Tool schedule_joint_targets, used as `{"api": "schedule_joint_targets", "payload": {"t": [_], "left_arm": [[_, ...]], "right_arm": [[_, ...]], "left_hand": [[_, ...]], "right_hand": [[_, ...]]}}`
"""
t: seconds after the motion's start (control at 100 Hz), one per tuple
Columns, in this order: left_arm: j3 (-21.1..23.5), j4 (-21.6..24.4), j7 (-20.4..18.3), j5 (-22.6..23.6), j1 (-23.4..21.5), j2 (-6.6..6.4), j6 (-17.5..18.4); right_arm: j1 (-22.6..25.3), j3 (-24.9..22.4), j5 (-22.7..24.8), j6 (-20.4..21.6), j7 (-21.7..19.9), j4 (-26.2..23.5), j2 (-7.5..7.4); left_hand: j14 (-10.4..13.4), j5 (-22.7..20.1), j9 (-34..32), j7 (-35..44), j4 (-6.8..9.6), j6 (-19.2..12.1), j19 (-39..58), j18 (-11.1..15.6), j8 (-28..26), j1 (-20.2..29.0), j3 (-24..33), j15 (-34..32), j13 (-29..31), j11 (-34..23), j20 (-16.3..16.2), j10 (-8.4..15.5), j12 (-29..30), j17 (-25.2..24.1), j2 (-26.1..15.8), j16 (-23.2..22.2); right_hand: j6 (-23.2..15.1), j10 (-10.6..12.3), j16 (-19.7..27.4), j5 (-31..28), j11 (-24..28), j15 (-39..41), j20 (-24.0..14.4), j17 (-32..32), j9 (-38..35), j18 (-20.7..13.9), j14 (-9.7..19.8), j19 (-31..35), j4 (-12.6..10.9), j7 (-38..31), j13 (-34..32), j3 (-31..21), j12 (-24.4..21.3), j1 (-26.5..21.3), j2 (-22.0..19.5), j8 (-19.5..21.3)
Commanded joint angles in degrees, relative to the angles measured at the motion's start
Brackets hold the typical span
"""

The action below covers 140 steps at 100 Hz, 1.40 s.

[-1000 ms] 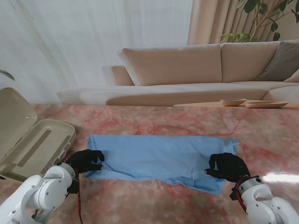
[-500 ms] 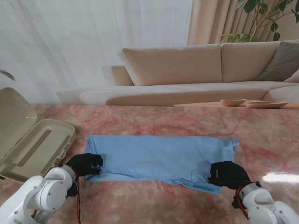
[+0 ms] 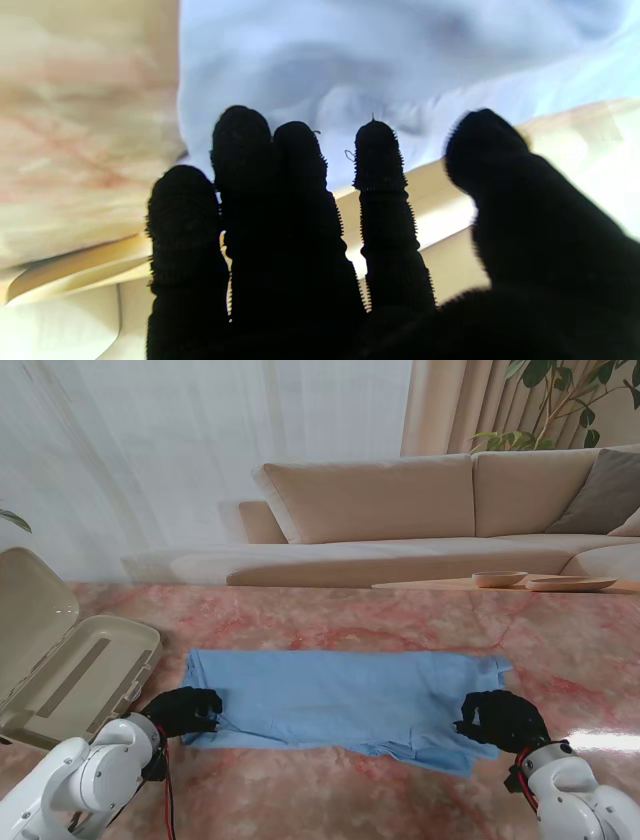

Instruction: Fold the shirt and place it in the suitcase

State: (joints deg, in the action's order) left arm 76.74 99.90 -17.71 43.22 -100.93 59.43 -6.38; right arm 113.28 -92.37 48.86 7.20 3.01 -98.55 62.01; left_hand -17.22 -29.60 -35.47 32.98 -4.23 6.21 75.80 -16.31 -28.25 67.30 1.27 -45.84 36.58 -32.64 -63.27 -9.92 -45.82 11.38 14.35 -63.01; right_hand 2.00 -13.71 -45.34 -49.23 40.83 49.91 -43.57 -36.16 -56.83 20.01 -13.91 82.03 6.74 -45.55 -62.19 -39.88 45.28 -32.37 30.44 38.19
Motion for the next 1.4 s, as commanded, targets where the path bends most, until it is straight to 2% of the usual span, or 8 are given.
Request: {"api": "schedule_joint_targets", "payload": {"t": [0.0, 0.26, 0.48, 0.49, 0.5, 0.53, 0.94, 1.39], "left_arm": [[0.2, 1.1, 1.0, -0.1, -0.8, 0.34, 0.0], [1.3, 1.7, 3.3, -0.2, -1.2, 0.83, -0.5], [1.4, 0.6, 4.9, -0.9, -0.9, 1.16, -1.7], [1.4, 0.6, 5.0, -0.9, -0.9, 1.17, -1.7], [1.4, 0.6, 5.0, -0.9, -0.9, 1.17, -1.7], [1.4, 0.4, 5.1, -1.0, -0.8, 1.19, -1.9], [0.5, -0.7, 5.2, -1.9, -0.3, 1.25, -2.6], [0.1, -0.4, 7.6, -2.6, -0.2, 1.72, -2.4]], "right_arm": [[-0.2, -0.3, 0.7, -2.1, -0.2, -0.6, 0.39], [0.0, 0.5, 2.8, -10.9, 2.9, -1.9, 1.03], [0.1, 0.6, 3.4, -17.2, -1.5, -3.3, 0.71], [0.0, 0.6, 3.4, -17.5, -1.7, -3.3, 0.69], [0.0, 0.6, 3.5, -17.8, -1.9, -3.3, 0.66], [-0.1, 0.8, 3.8, -18.5, -2.6, -3.4, 0.58], [-2.3, 2.8, 7.4, -26.0, -10.6, -3.5, -0.54], [-7.0, 6.5, 4.9, -29.0, -19.5, -1.4, -1.84]], "left_hand": [[-2.1, -1.2, 0.1, -0.4, 1.21, 0.9, -0.4, -1.5, -0.1, 2.1, -1.7, 1.4, -0.9, 0.5, 1.0, -0.4, 0.7, -0.8, -2.7, 0.6], [-2.2, -1.3, 0.1, -0.5, 1.17, 0.8, -0.3, -1.5, -0.1, 1.9, -1.8, 1.5, -0.9, 0.5, 1.1, -0.5, 1.3, -0.9, -2.9, 0.8], [-2.5, -1.4, 0.2, -0.7, 1.14, 1.0, -0.7, -1.8, 0.0, 1.7, -1.8, 1.6, -1.1, 0.5, 1.4, -0.6, 2.2, -1.0, -3.0, 0.9], [-2.4, -1.4, 0.2, -0.7, 1.13, 0.9, -0.7, -1.8, 0.0, 1.7, -1.9, 1.6, -1.1, 0.5, 1.4, -0.6, 2.3, -1.0, -3.1, 0.9], [-2.4, -1.4, 0.2, -0.7, 1.13, 0.9, -0.8, -1.8, -0.1, 1.6, -1.9, 1.6, -1.1, 0.5, 1.4, -0.6, 2.4, -1.0, -3.1, 1.0], [-2.4, -1.4, 0.2, -0.7, 1.14, 0.9, -0.8, -1.8, -0.1, 1.7, -1.8, 1.6, -1.1, 0.5, 1.4, -0.6, 2.5, -1.0, -3.1, 1.0], [-2.6, -1.4, 0.3, -0.9, 1.13, 0.9, -1.5, -2.2, -0.1, 1.6, -1.9, 1.8, -1.2, 0.1, 2.1, -0.6, 3.7, -1.2, -3.2, 1.3], [-2.5, -1.4, 0.4, -1.2, 1.11, 0.8, -1.7, -2.3, 0.0, 1.3, -2.0, 2.0, -1.4, 0.1, 2.6, -0.6, 5.1, -1.4, -3.4, 1.5]], "right_hand": [[1.9, -2.2, 0.6, -0.9, -0.4, 0.4, -0.5, 0.7, 1.5, 1.9, -1.7, 0.8, -3.7, 4.9, 1.6, 1.0, -0.4, 3.3, -1.9, 4.2], [7.8, -5.4, 0.1, 3.3, -5.2, -3.1, -1.7, 8.6, 10.0, 1.9, -4.3, -3.3, -4.7, 16.9, 11.2, 7.2, -1.1, 10.4, -7.5, 6.2], [11.8, -7.9, -0.2, 6.5, -11.0, -7.6, -3.1, 15.2, 18.6, 1.1, -6.0, -7.2, -4.8, 24.8, 21.3, 8.3, -2.4, 13.2, -10.2, 3.5], [12.0, -8.1, -0.3, 6.5, -11.3, -7.8, -3.2, 9.3, 18.9, -2.7, -6.1, -2.0, -4.8, 25.2, 21.6, 8.2, -2.4, 13.3, -10.2, 3.3], [12.0, -8.1, -0.5, 6.5, -11.6, -8.0, -3.4, 8.1, 19.0, -2.4, -6.2, -4.5, -4.8, 25.5, 21.9, 8.1, -2.3, 13.4, -10.3, 3.3], [12.5, -8.3, -0.5, 6.9, -12.4, -8.8, -3.7, 15.5, 20.3, 0.9, -6.3, -9.7, -4.7, 26.1, 23.4, 8.2, -2.4, 14.0, -10.7, 3.0], [16.1, -10.0, 0.4, 10.7, -18.0, -12.5, -4.5, 22.3, 29.0, -0.7, -6.3, -12.2, -4.6, 30.1, 32.7, 8.4, -4.2, 17.5, -13.0, -0.3], [16.0, -10.0, 1.3, 10.0, -21.3, -14.9, -4.9, 24.6, 32.4, -1.8, -5.5, -14.3, -4.4, 30.1, 36.5, 7.8, -5.6, 19.1, -12.3, -1.7]]}}
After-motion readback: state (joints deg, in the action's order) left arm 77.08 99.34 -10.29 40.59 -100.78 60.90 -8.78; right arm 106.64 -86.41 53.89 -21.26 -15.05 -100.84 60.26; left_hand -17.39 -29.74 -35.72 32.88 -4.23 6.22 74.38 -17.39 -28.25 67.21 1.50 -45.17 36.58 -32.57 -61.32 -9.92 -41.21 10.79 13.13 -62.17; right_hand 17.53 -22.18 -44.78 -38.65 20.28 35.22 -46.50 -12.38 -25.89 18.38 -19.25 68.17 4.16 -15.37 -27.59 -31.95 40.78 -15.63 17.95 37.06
